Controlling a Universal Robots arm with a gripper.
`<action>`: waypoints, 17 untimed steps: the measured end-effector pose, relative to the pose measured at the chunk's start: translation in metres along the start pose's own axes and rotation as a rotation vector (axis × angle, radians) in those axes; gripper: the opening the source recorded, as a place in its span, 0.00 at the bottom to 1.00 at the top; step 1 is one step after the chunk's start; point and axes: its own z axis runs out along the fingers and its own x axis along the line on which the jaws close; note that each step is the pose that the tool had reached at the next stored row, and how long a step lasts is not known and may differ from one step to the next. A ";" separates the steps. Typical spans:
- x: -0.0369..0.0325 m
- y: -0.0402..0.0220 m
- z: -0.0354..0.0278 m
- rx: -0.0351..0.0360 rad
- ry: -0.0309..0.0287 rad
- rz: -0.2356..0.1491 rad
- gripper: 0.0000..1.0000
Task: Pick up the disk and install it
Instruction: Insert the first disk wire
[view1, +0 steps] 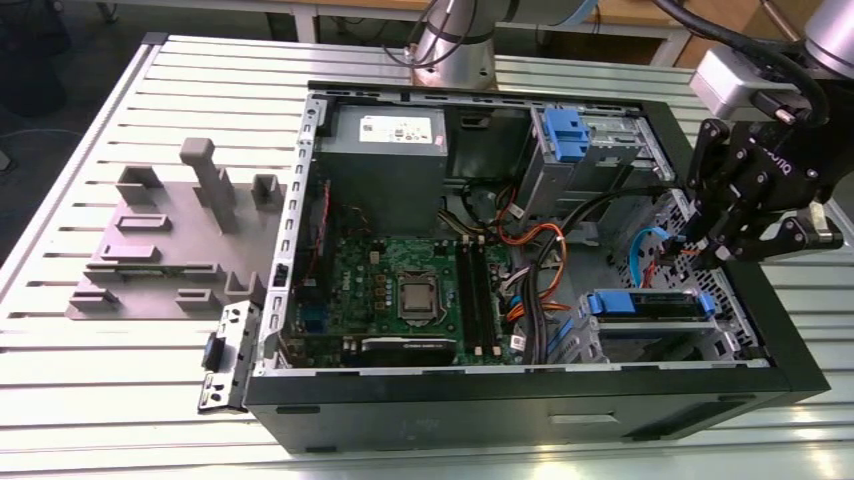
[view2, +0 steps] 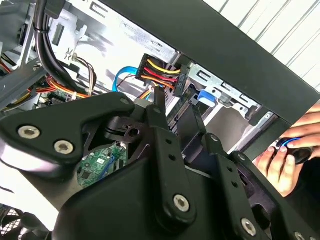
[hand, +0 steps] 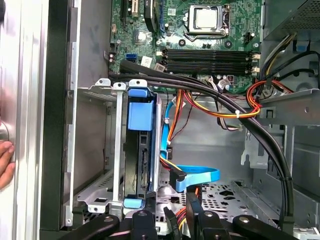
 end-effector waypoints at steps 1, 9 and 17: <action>-0.0001 0.0000 -0.0001 -0.0001 0.0002 0.000 0.37; -0.0015 -0.0016 0.0000 -0.0176 0.0140 -0.002 0.37; -0.0059 -0.0058 0.0002 -0.0411 0.0407 -0.005 0.37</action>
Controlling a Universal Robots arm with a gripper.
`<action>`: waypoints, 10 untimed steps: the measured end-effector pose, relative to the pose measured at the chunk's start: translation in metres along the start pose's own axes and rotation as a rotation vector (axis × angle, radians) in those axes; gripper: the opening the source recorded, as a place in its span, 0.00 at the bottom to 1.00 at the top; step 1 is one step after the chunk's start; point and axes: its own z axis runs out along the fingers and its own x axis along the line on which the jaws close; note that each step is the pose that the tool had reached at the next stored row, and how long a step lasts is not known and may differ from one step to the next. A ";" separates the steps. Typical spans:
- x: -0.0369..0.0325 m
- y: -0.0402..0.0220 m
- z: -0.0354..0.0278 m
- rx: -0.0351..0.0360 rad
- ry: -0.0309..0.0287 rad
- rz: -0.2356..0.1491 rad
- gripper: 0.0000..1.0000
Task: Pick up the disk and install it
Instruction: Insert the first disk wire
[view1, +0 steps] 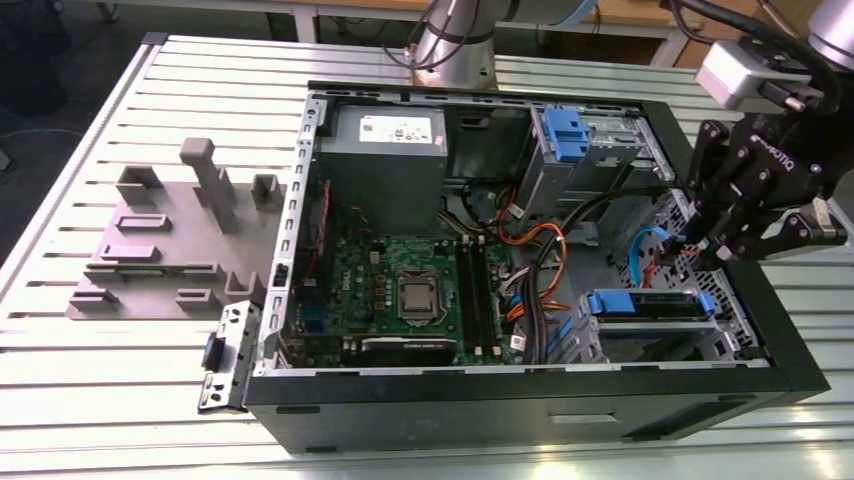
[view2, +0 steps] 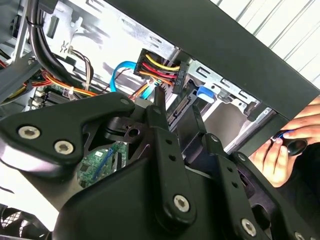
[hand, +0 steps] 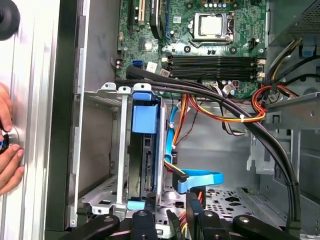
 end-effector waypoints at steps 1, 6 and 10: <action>-0.0012 -0.0008 0.0001 -0.0033 0.0014 0.000 0.37; -0.0049 -0.0051 0.0015 -0.0176 0.0054 -0.002 0.37; -0.0059 -0.0102 0.0018 -0.0345 0.0105 -0.003 0.37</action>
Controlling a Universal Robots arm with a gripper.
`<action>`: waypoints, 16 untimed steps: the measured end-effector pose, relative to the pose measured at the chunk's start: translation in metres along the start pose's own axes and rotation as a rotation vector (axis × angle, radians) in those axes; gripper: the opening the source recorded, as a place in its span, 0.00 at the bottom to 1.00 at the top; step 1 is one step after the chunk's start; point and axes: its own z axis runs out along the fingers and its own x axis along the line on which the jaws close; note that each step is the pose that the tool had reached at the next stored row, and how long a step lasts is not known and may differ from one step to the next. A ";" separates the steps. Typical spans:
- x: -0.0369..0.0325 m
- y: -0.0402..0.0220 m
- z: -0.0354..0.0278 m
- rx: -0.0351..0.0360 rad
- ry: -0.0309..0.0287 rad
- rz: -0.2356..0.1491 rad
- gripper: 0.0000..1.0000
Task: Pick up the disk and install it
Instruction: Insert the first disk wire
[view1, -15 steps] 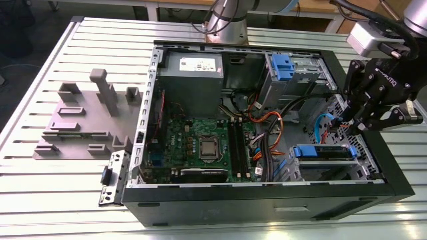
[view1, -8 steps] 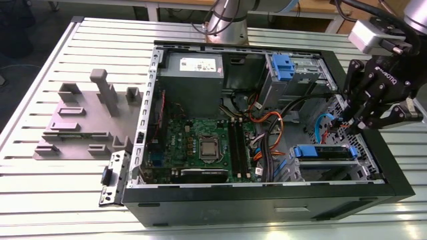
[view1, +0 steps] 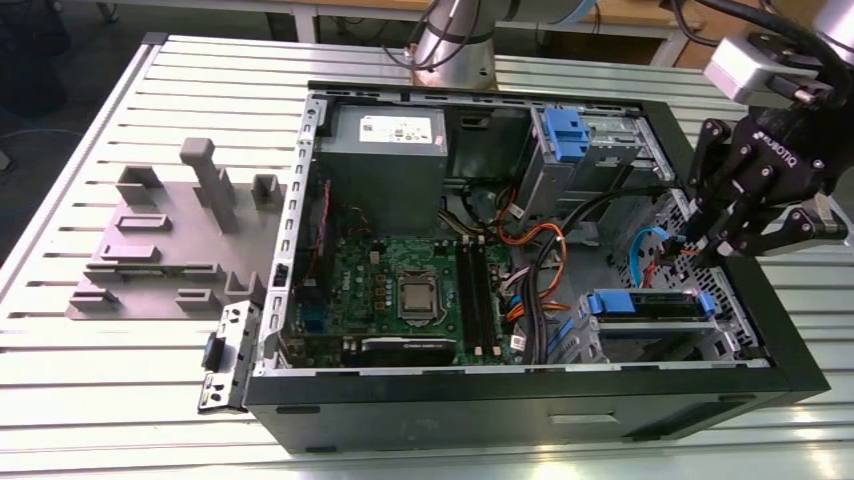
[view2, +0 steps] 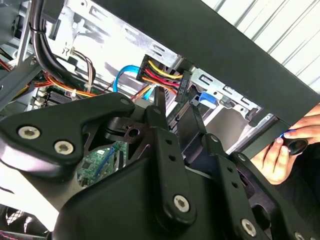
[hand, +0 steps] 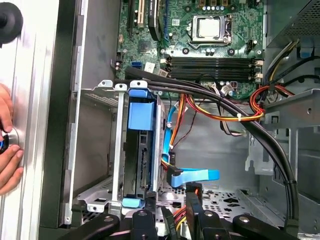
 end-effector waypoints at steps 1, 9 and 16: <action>-0.0001 -0.0012 0.0000 -0.0054 0.0014 -0.001 0.37; -0.0002 -0.0067 0.0001 -0.0265 0.0154 -0.020 0.37; 0.0000 -0.0127 -0.0001 -0.0364 0.0172 -0.049 0.37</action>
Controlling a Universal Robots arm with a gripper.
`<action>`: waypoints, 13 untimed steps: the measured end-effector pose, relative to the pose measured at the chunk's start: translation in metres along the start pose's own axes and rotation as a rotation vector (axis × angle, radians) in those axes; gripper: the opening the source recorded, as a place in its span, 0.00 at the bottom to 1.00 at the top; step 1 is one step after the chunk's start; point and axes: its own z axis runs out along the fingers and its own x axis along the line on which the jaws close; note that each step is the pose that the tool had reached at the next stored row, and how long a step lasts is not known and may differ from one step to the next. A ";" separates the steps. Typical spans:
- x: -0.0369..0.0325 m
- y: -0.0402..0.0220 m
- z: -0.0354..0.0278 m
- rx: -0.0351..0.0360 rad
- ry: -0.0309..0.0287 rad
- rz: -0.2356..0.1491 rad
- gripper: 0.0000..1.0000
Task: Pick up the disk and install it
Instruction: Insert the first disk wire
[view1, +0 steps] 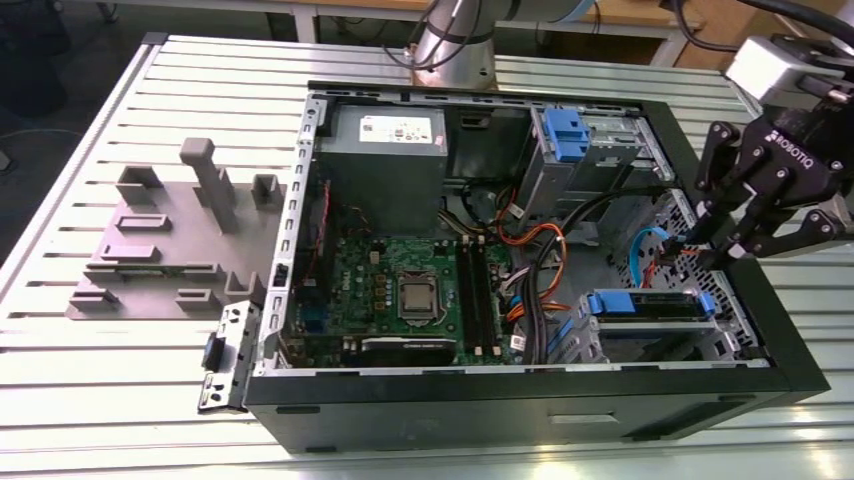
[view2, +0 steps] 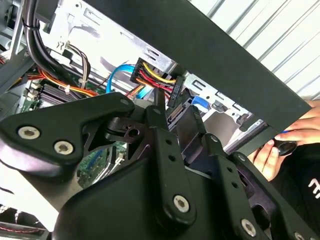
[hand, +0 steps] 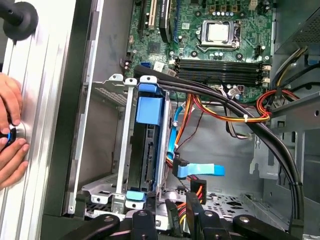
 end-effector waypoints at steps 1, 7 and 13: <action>0.0001 -0.0010 -0.0001 -0.0041 -0.0002 -0.001 0.37; 0.0002 -0.0051 0.0006 -0.0185 0.0029 -0.025 0.37; 0.0002 -0.0056 0.0010 -0.0185 0.0062 -0.029 0.37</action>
